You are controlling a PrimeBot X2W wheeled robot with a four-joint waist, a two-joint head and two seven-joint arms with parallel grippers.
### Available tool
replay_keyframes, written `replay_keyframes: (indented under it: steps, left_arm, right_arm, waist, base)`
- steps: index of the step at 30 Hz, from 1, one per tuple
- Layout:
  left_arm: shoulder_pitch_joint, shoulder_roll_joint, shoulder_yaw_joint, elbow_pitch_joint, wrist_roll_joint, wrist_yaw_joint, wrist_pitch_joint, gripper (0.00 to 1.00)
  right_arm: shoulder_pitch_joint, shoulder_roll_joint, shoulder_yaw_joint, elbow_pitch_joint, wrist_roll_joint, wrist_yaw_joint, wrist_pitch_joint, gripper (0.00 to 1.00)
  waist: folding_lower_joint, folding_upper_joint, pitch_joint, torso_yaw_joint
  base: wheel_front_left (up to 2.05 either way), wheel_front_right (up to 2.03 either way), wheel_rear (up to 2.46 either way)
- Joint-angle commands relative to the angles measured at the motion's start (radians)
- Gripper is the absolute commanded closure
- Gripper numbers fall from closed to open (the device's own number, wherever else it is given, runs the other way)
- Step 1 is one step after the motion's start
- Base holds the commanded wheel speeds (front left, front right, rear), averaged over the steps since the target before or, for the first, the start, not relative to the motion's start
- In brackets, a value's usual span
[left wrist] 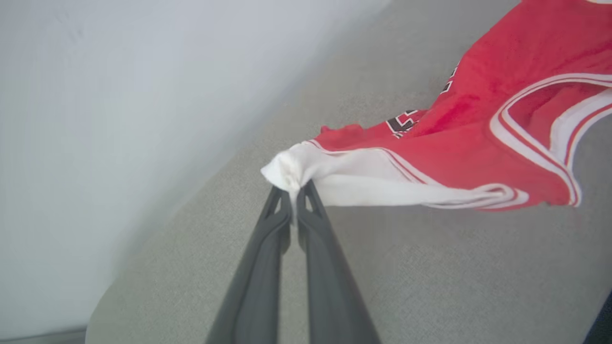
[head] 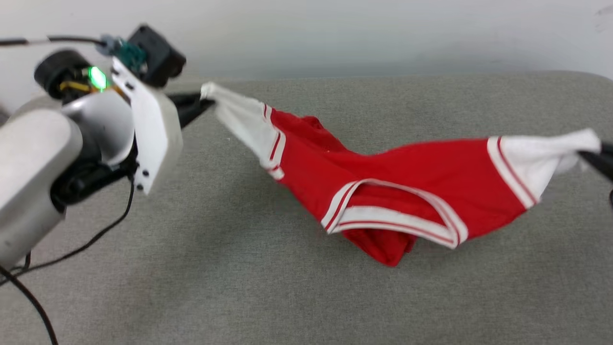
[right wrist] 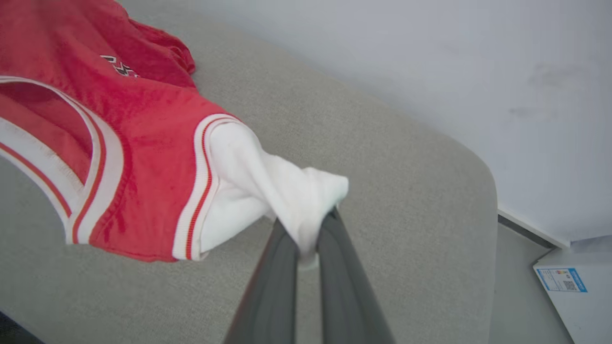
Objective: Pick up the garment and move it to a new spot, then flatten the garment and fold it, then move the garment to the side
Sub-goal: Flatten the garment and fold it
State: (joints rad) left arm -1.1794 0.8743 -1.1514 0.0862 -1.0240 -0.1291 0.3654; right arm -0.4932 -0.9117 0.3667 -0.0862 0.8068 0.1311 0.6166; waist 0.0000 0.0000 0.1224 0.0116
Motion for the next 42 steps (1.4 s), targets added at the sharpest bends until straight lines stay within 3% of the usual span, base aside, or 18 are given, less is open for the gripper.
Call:
replay_keyframes:
  steps: [1,7,13,33,42]
  left_arm:
    - [-0.023,-0.006,0.008,-0.006,0.002,0.0,-0.007,1.0]
    - [-0.157,-0.051,0.058,0.017,0.019,0.0,-0.057,1.0]
    - [-0.281,-0.12,0.076,0.116,0.028,0.0,-0.108,1.0]
    - [-0.714,-0.275,0.147,0.516,0.043,0.0,-0.362,1.0]
    - [-0.751,-0.299,0.11,0.612,0.031,0.0,-0.441,1.0]
  right_arm:
    - [-0.02,-0.003,-0.006,-0.005,-0.006,-0.001,0.006,1.0]
    - [-0.183,0.021,-0.035,-0.03,-0.047,-0.001,0.029,1.0]
    - [-0.427,0.062,0.019,0.04,-0.107,-0.001,0.028,1.0]
    - [-1.182,0.265,0.255,0.496,-0.301,-0.001,-0.192,1.0]
    - [-1.323,0.33,0.36,0.683,-0.305,-0.001,-0.278,1.0]
  waist:
    - [0.0,0.0,0.003,0.004]
    - [0.0,0.0,0.041,0.019]
    - [0.0,0.0,0.104,0.027]
    - [0.0,0.0,0.341,0.006]
    - [0.0,0.0,0.408,0.013]
  base:
    - [0.0,0.0,0.0]
    - [0.0,0.0,0.0]
    - [0.0,0.0,0.0]
    - [0.0,0.0,0.0]
    - [0.0,0.0,0.0]
